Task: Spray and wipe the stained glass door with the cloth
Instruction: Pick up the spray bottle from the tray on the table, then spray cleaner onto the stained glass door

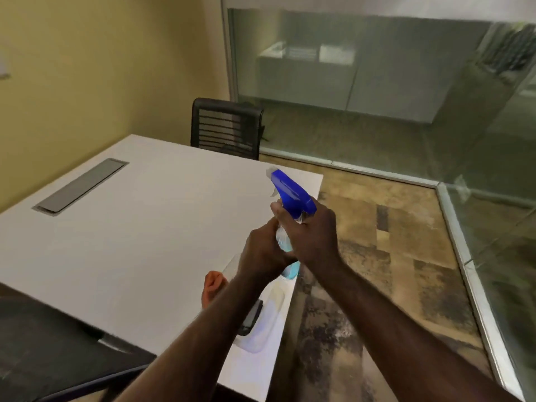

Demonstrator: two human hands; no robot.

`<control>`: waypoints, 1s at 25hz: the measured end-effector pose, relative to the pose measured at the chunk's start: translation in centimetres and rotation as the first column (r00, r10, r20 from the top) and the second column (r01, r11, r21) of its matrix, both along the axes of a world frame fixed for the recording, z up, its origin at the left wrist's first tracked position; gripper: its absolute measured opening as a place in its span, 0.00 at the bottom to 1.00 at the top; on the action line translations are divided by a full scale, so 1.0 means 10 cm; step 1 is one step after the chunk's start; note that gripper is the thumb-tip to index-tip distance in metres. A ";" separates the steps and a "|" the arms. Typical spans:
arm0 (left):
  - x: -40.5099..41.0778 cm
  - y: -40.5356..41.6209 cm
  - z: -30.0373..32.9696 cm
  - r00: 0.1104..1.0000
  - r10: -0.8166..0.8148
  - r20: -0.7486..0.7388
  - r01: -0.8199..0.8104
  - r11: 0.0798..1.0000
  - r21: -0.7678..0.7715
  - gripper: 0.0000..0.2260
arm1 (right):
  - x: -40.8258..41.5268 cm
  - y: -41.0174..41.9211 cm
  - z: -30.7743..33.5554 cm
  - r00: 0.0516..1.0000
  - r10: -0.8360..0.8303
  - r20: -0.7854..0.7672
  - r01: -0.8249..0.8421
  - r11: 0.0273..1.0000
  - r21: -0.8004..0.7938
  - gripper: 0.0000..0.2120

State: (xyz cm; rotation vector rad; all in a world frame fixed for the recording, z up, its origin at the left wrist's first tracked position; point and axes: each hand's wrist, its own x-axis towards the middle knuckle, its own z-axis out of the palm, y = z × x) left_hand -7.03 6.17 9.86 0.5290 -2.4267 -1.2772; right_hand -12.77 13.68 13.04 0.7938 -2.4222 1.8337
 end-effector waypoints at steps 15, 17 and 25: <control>-0.42 2.97 1.04 0.700 -0.699 -0.145 0.706 0.709 -0.008 0.24 | 0.19 3.26 1.16 0.909 -0.416 -0.003 0.390 0.855 -0.343 0.04; -0.40 3.57 1.12 0.627 -0.762 -0.162 0.768 0.639 -0.031 0.23 | 0.28 3.84 1.22 0.871 -0.491 -0.030 0.439 0.803 -0.402 0.03; -0.07 6.11 1.31 0.328 -0.917 -0.227 0.929 0.357 -0.101 0.20 | 0.86 6.15 1.39 0.571 -0.821 -0.006 0.733 0.513 -0.446 0.05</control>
